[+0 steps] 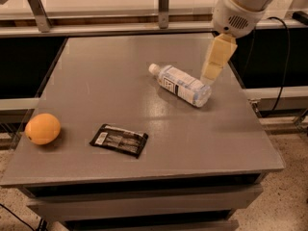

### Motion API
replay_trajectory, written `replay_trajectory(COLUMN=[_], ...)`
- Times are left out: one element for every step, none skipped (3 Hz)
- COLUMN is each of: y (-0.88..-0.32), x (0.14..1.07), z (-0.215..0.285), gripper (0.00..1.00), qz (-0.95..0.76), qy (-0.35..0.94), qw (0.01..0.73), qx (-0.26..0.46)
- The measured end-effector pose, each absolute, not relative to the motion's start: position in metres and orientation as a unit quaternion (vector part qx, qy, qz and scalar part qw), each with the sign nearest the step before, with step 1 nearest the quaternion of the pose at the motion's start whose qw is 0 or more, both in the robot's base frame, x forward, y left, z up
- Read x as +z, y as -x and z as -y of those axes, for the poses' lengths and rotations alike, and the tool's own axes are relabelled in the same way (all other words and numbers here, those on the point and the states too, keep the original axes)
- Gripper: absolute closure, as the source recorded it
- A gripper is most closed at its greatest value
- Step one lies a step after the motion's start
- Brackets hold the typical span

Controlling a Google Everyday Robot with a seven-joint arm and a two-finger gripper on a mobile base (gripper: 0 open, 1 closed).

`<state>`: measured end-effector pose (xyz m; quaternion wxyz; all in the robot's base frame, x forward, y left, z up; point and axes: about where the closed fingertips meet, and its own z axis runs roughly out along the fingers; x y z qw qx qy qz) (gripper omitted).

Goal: Place blue plastic bottle upright

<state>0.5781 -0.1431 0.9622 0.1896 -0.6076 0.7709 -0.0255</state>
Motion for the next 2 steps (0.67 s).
replay_trajectory(y=[-0.612, -0.632], x=[0.957, 0.934], z=[0.111, 0.097], gripper=[0.00, 0.00], qz=[-0.778, -0.808], qy=[0.594, 0.558], qw=[0.201, 0.190], qx=[-0.026, -0.022])
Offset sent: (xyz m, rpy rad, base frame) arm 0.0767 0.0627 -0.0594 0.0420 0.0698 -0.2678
